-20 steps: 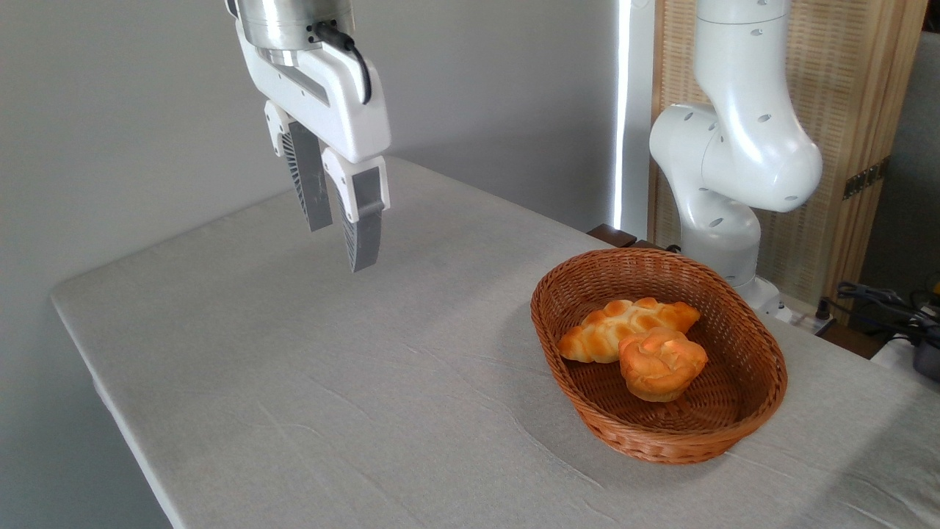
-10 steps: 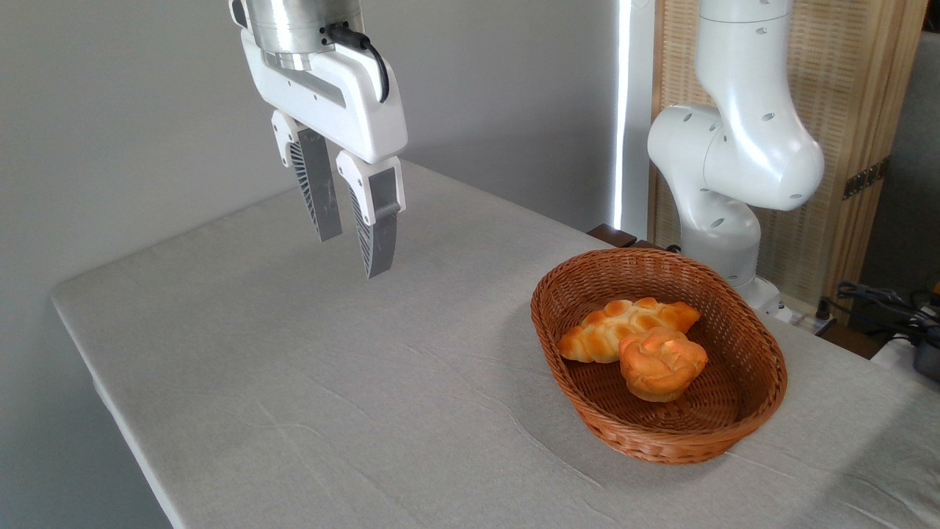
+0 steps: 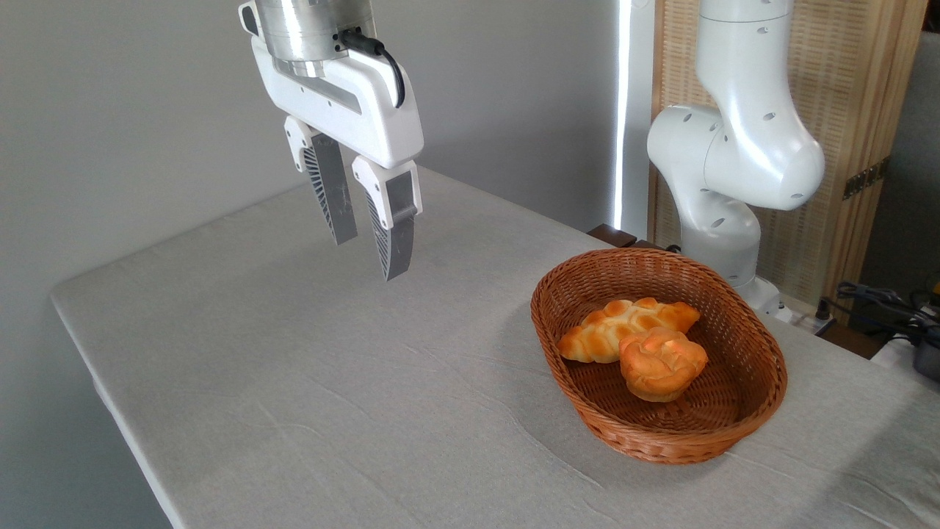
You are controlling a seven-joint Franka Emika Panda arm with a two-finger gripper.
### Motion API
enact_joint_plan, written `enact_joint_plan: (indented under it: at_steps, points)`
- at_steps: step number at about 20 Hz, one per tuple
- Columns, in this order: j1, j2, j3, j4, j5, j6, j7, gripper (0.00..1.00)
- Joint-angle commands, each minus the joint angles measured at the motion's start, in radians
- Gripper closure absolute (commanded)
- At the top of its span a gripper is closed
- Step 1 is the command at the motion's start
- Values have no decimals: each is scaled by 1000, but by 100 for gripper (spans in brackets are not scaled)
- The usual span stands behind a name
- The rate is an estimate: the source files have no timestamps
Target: Put bread into the basket
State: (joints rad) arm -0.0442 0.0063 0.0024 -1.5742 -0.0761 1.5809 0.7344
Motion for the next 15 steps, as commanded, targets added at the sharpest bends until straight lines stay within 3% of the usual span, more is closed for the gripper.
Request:
enact_joint_plan:
  at_steps: [1, 4, 15]
  points:
    - [1, -20, 2, -14, 18, -1, 8, 0]
    - [1, -17, -7, -15, 70, 4, 16, 0]
    - [1, -17, -4, -15, 58, 30, -3, 0]
